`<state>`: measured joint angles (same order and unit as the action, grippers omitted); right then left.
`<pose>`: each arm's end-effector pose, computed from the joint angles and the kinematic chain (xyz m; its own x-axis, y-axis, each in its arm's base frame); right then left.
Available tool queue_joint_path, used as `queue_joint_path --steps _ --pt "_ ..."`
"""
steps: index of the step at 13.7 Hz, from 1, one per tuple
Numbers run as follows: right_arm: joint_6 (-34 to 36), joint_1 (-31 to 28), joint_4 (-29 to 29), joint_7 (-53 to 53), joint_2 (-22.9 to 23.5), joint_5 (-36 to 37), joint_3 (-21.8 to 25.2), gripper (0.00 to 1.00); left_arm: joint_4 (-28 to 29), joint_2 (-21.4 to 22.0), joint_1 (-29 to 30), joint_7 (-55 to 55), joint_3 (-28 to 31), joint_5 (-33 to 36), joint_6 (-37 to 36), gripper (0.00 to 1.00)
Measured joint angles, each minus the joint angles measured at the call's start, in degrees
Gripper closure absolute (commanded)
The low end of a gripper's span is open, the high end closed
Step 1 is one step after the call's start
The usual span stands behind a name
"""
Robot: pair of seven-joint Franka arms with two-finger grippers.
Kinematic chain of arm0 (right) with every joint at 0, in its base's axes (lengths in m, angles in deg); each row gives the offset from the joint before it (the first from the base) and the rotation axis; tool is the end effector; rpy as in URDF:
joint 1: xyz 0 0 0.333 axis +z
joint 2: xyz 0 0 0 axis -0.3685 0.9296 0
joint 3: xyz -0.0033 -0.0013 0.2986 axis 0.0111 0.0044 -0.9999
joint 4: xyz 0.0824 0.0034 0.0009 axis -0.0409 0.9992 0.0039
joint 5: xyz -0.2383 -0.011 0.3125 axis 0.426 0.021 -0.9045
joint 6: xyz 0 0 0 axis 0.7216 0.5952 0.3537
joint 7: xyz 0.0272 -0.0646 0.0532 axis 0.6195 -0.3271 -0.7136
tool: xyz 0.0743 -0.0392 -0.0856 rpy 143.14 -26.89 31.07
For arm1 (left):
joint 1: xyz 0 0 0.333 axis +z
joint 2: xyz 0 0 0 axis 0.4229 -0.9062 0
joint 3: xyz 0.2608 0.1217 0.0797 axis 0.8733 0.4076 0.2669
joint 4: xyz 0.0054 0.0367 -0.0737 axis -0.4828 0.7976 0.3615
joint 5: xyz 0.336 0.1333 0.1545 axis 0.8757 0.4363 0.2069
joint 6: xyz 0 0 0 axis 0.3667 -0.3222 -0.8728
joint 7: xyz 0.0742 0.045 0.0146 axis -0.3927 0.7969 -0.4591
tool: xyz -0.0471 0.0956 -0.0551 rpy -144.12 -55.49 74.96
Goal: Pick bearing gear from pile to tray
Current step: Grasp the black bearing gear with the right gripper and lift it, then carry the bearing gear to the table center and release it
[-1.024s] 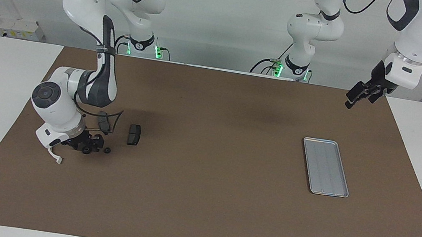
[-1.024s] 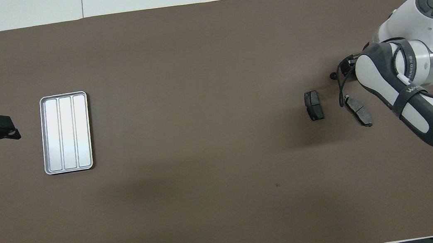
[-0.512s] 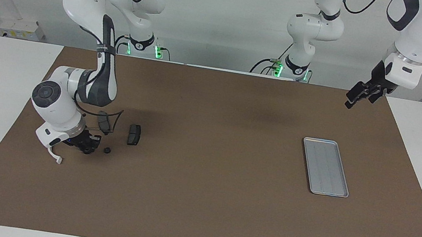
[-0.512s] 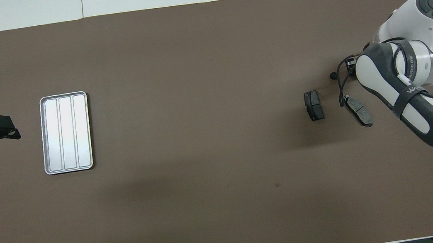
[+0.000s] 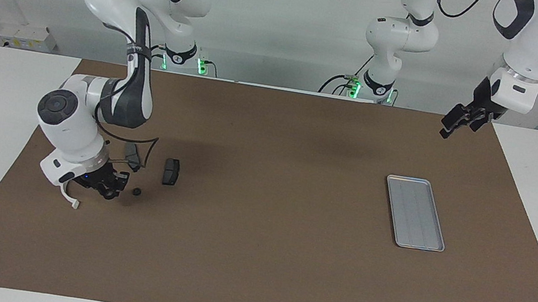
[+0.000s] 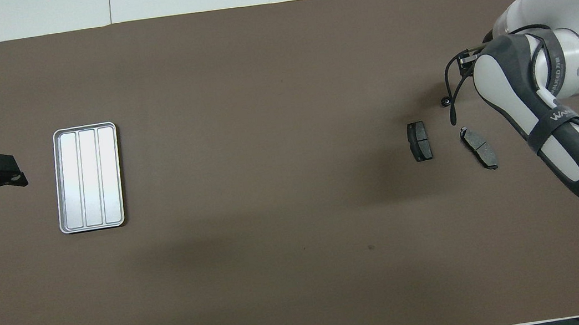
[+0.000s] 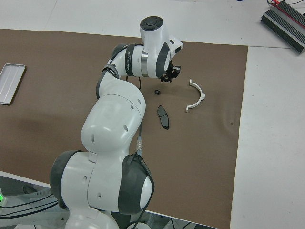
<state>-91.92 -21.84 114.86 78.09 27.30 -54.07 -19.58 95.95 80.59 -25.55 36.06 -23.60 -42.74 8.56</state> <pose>0.6769 -0.0010 0.3437 0.9988 0.0475 0.0090 0.0473 -0.9987 0.0202 0.5261 -0.0225 0.5757 0.9441 0.3293 -0.0131 0.3294 -0.9440 0.0159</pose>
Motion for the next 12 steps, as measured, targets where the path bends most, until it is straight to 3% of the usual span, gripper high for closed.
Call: queue_joint_path --steps 4,8,12 --pt "7.2 9.5 -5.4 13.5 -2.8 -0.1 -1.0 1.0 0.0 0.0 0.0 0.0 0.0 0.0 0.0 0.0" --pt "7.9 21.3 -5.5 30.3 -3.7 0.0 -1.2 1.0 0.0 0.0 0.0 0.0 0.0 0.0 0.0 0.0" --pt "6.7 27.8 -2.5 40.0 -4.6 0.0 -1.3 1.0 0.0 0.0 0.0 0.0 0.0 0.0 0.0 0.0"
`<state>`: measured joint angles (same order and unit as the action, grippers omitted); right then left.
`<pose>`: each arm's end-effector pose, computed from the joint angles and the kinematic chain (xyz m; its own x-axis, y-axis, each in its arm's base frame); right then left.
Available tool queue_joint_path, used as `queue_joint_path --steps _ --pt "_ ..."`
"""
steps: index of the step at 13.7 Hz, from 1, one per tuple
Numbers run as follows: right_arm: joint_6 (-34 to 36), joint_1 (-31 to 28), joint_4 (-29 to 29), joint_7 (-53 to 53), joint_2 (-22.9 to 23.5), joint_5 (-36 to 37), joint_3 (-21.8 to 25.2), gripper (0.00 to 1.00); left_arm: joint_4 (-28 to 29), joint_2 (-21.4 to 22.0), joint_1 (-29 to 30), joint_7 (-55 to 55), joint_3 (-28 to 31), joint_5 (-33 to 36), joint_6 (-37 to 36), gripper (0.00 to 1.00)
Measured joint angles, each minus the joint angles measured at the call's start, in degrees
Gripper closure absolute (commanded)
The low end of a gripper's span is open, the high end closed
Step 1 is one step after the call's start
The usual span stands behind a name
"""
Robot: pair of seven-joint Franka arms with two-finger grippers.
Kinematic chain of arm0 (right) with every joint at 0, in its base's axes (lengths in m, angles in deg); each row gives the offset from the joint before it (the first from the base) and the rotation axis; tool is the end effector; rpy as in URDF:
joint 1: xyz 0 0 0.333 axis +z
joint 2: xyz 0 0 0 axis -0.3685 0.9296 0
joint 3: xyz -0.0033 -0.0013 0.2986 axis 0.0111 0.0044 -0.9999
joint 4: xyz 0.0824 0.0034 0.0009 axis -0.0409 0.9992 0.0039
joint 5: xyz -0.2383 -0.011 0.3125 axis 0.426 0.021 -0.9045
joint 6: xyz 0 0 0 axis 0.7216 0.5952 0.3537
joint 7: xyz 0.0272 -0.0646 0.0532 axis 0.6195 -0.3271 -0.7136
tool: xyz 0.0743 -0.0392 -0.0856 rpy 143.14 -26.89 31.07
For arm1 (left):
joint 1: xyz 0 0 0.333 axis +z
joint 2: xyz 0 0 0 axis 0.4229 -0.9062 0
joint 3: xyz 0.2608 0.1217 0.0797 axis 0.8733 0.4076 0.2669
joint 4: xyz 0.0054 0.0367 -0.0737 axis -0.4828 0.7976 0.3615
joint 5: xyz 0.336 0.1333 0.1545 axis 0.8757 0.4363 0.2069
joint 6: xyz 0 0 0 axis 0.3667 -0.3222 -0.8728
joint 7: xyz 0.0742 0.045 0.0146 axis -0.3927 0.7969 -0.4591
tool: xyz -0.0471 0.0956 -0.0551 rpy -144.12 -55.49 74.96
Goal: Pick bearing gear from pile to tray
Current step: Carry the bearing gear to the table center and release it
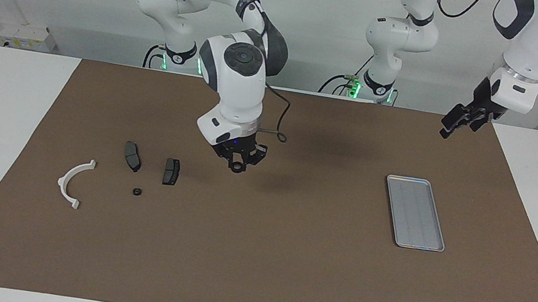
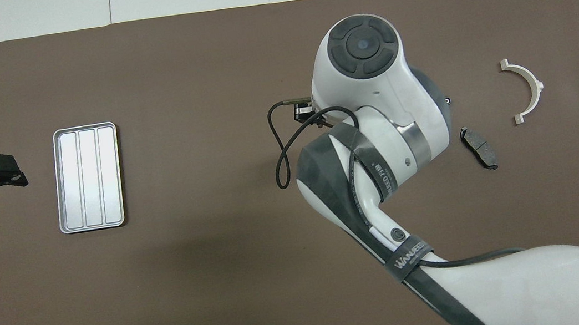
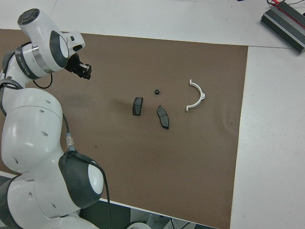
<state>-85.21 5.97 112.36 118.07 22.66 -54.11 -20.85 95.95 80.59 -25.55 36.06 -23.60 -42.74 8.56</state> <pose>0.5853 0.3220 0.4085 0.9889 -0.1467 0.0215 -0.1468 -0.9892 -0.0008 0.5261 -0.0225 0.5757 0.9441 0.3293 -0.0131 0.3294 -0.9440 0.0159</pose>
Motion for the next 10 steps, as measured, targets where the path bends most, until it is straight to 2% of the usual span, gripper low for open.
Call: queue_joint_path --steps 5,10 --pt "-6.8 4.9 7.4 5.5 -1.2 0.0 0.0 1.0 0.0 0.0 0.0 0.0 0.0 0.0 0.0 0.0" --pt "-14.0 5.6 13.1 5.7 -1.2 0.0 0.0 1.0 0.0 0.0 0.0 0.0 0.0 0.0 0.0 0.0"
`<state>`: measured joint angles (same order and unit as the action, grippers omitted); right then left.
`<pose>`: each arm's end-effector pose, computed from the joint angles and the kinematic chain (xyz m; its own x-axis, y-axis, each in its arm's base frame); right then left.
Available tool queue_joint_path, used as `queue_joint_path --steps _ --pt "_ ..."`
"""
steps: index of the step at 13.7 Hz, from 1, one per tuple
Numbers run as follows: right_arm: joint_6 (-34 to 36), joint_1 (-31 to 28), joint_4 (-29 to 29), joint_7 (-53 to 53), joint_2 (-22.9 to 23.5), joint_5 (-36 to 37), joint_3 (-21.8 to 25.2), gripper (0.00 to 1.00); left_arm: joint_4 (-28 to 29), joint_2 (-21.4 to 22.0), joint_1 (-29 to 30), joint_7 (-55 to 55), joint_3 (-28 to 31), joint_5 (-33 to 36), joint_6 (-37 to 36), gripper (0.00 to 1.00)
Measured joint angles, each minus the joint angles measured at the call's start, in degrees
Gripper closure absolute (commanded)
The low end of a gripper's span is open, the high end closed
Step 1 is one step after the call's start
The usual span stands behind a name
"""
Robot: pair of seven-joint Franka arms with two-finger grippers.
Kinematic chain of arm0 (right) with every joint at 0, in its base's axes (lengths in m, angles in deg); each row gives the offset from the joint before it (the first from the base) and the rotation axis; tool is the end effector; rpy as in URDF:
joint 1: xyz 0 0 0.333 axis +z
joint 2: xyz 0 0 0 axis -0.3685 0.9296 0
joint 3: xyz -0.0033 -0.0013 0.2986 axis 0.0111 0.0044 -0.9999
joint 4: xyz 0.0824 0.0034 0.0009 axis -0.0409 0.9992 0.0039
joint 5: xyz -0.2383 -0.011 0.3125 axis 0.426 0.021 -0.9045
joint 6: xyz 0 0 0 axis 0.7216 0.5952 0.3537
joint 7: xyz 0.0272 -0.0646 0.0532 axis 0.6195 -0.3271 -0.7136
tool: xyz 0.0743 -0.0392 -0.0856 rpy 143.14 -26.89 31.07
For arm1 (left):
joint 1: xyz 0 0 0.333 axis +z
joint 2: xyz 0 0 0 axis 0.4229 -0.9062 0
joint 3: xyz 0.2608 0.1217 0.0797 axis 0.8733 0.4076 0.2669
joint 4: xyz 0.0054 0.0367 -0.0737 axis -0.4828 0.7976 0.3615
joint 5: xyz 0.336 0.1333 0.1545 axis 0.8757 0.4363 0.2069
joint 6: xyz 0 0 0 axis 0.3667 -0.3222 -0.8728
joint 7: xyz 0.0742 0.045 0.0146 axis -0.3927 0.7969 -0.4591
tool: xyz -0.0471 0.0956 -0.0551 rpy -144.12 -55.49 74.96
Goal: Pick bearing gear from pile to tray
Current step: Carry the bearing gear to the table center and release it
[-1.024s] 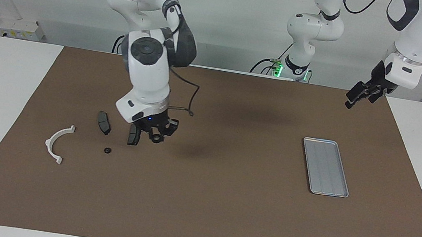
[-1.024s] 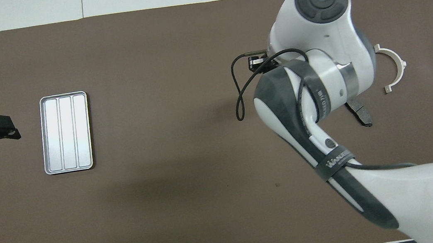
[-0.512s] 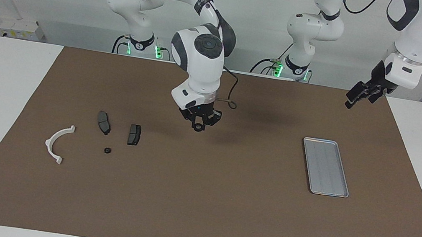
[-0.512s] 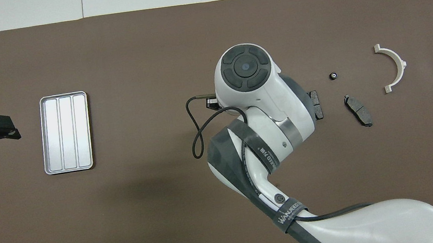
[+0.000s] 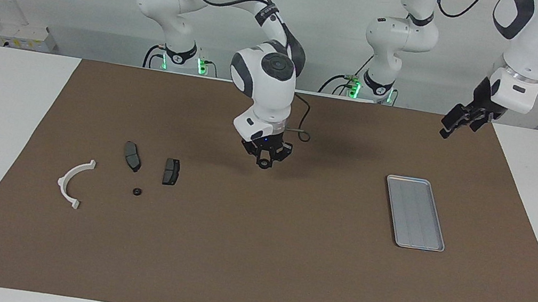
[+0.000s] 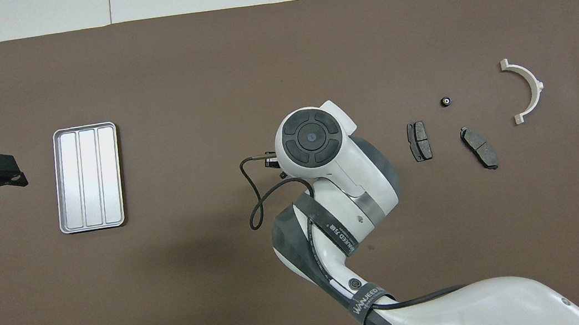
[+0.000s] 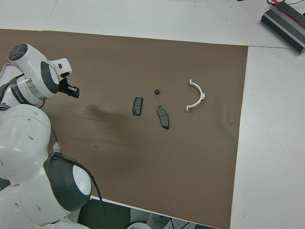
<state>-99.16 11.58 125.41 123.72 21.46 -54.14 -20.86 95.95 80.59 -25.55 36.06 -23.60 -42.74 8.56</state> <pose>0.5336 0.3678 0.3369 0.9886 -0.1433 0.0463 -0.1420 -0.9894 -0.0297 0.5261 -0.0225 0.5757 0.9441 0.3293 -0.0131 0.3294 -0.9440 0.0159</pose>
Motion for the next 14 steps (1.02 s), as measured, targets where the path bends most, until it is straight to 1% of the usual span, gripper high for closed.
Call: queue_joint_path --steps 6,12,13,14 --pt "-7.3 0.4 7.4 0.0 0.2 0.0 0.0 1.0 0.0 0.0 0.0 0.0 0.0 0.0 0.0 0.0" --pt "-9.0 0.5 9.1 0.0 1.2 0.0 -0.8 1.0 0.0 0.0 0.0 0.0 0.0 0.0 0.0 0.0" --pt "-10.0 0.5 9.6 0.0 1.3 0.0 -0.9 0.9 0.0 0.0 0.0 0.0 0.0 0.0 0.0 0.0" --pt "-10.8 0.6 10.0 0.0 1.4 0.0 -1.0 0.66 0.0 0.0 0.0 0.0 0.0 0.0 0.0 0.0"
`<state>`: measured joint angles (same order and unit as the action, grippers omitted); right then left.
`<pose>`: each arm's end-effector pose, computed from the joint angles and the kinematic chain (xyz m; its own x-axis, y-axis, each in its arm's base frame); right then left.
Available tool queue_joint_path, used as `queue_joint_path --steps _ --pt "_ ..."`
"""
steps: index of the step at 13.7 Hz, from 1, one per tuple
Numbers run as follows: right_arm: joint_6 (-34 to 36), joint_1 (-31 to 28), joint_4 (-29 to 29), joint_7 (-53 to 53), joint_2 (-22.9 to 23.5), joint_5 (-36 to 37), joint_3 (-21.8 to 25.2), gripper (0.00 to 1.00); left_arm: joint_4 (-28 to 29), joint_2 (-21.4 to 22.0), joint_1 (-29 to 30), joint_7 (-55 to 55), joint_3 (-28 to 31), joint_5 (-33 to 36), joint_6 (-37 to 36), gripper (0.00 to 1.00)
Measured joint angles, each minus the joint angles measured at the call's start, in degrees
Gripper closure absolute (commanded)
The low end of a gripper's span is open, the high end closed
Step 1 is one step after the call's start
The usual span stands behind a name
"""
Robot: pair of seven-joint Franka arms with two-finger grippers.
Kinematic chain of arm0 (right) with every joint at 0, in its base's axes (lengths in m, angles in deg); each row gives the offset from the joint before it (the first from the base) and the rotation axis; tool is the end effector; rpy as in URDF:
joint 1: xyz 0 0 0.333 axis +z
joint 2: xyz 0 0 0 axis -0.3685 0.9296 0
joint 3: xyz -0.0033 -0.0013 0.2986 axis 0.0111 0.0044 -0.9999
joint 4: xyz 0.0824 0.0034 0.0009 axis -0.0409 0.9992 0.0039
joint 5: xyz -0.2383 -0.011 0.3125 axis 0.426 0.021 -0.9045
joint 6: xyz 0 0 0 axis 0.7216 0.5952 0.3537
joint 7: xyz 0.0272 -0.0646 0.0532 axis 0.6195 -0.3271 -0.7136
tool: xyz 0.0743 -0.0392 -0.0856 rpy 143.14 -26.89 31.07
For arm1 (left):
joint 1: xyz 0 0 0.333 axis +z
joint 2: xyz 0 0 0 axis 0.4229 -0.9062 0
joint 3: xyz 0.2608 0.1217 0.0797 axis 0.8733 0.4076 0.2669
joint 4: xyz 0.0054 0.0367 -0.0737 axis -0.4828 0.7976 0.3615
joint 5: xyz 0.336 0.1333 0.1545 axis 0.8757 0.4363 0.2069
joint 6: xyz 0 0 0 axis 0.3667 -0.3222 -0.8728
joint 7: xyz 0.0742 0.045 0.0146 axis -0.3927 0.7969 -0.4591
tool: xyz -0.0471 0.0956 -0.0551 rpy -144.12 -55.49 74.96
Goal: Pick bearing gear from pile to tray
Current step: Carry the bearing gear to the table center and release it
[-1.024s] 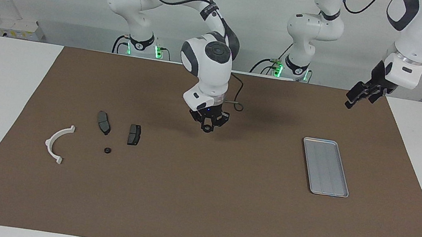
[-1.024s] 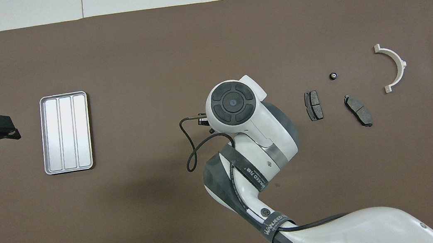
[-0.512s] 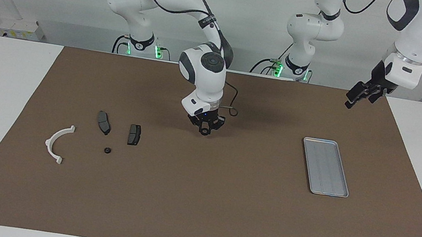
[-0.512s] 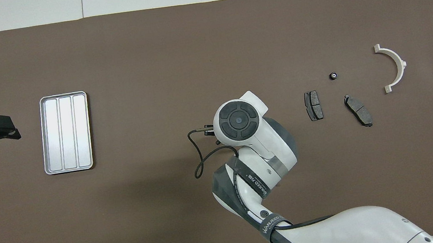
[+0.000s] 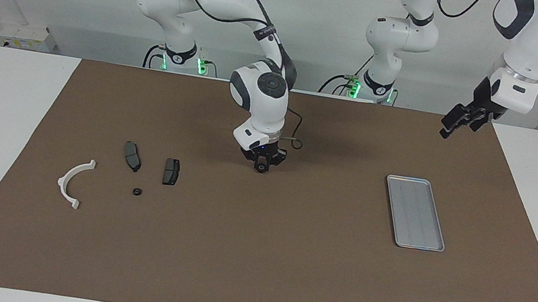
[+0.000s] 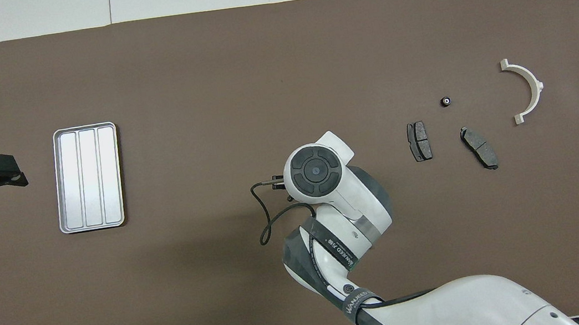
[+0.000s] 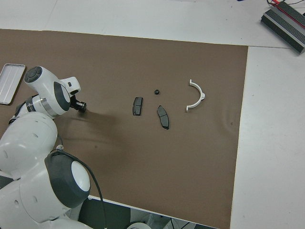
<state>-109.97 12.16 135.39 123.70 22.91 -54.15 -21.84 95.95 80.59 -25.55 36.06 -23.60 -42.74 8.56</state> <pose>0.5000 0.3662 0.2604 0.9930 -0.1140 0.0318 -0.1131 -0.9931 -0.0298 0.5261 -0.0225 0.5757 0.9441 0.3293 -0.0131 0.3294 -0.9440 0.0159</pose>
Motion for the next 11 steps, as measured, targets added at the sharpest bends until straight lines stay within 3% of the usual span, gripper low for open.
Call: queue_joint_path --steps 1,3,7,11 --pt "-0.4 0.0 0.2 0.0 0.0 0.0 0.0 0.46 0.0 0.0 0.0 0.0 0.0 0.0 0.0 0.0" --pt "-0.4 0.0 0.2 0.0 0.0 0.0 0.0 0.19 0.0 0.0 0.0 0.0 0.0 0.0 0.0 0.0" --pt "0.8 -0.1 -0.6 0.0 -0.1 0.0 0.1 0.15 0.0 0.0 0.0 0.0 0.0 0.0 0.0 0.0" --pt "9.1 -5.2 -6.9 -2.5 -3.5 0.0 0.5 0.15 0.0 0.0 0.0 0.0 0.0 0.0 0.0 0.0"
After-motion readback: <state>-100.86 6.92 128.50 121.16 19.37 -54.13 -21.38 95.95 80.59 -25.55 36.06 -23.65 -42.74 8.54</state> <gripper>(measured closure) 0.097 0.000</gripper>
